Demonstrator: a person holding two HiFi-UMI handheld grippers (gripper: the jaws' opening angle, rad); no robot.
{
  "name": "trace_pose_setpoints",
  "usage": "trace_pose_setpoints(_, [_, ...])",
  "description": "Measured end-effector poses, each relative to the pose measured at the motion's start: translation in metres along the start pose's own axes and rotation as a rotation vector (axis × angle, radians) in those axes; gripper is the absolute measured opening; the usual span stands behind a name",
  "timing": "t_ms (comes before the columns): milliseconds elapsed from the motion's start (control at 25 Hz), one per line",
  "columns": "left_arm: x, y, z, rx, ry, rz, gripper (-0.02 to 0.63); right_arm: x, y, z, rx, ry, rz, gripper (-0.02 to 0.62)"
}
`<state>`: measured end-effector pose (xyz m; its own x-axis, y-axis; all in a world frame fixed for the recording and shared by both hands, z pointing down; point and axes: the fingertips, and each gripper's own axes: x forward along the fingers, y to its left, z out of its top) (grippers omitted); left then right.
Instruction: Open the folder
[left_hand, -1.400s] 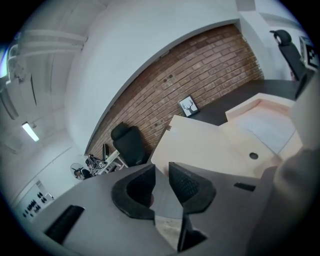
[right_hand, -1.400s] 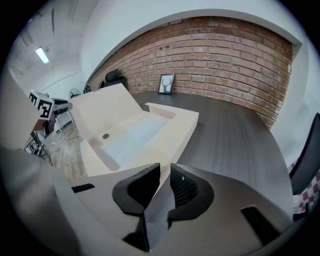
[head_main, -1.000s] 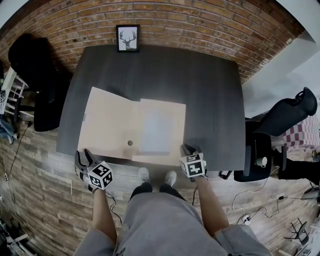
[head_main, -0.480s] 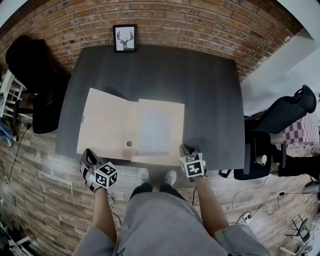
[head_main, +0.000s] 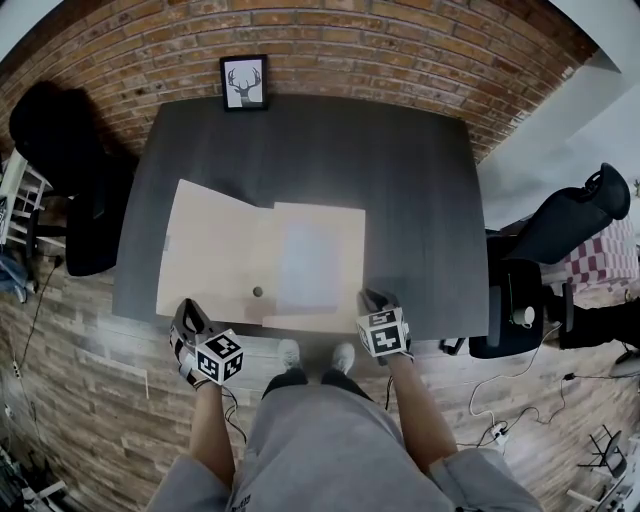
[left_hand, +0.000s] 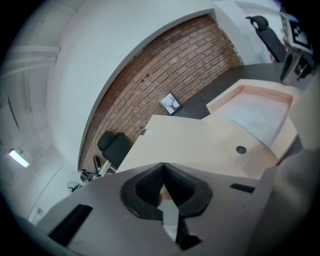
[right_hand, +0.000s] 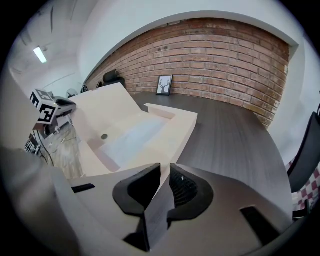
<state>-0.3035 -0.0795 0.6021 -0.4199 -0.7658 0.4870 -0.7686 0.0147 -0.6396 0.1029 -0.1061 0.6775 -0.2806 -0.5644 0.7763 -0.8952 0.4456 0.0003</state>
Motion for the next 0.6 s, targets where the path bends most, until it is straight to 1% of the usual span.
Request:
trace_pose_setpoints(440, [-0.025, -0.005, 0.030, -0.095, -0.056, -0.067, 0.003, -0.001, -0.001, 0.001, 0.020, -0.010, -0.010, 0.035])
trace_pose_setpoints(600, [-0.036, -0.008, 0.042, -0.112, -0.086, -0.089, 0.003, -0.011, -0.002, 0.019, 0.048, -0.054, -0.005, 0.034])
